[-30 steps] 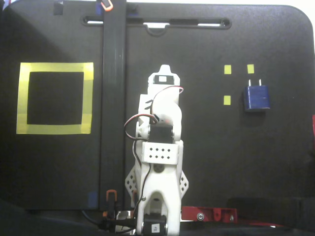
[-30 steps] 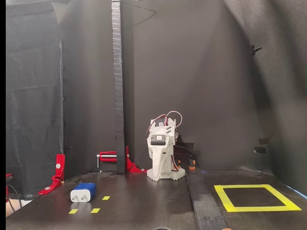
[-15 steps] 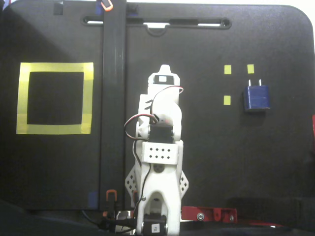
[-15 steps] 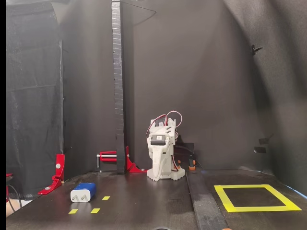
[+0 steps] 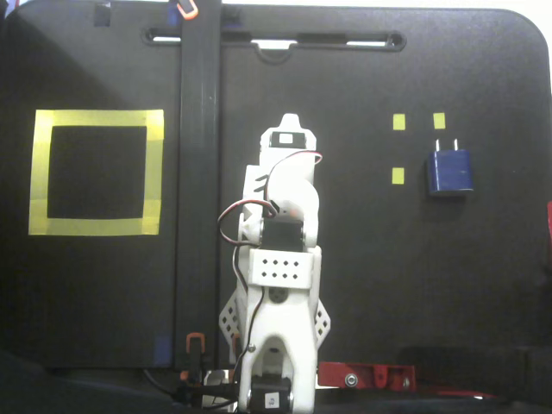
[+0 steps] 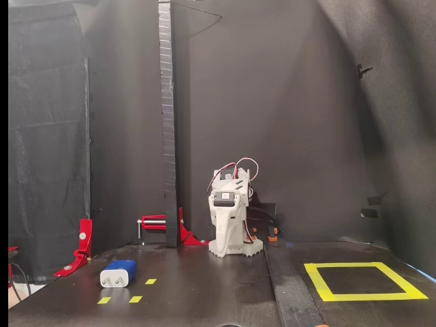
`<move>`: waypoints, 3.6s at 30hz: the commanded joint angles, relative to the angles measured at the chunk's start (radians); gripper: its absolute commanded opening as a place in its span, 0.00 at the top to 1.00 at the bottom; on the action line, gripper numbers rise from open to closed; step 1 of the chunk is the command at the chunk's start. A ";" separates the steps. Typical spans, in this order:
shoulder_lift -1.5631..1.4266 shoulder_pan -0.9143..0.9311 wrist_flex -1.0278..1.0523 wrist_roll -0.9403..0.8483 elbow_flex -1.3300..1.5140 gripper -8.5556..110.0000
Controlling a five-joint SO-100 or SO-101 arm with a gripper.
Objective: Grasp the block and place it in the designated area.
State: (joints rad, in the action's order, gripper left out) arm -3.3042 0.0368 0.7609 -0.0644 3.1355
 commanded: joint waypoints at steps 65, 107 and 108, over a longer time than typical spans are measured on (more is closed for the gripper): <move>0.834 0.781 0.118 0.032 -0.716 0.93; 1.621 0.815 0.407 -0.529 -1.451 0.93; 1.621 0.815 0.403 -0.606 -1.451 0.93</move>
State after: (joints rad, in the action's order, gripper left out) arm -1.6797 0.8468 1.1643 -0.5614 1.7303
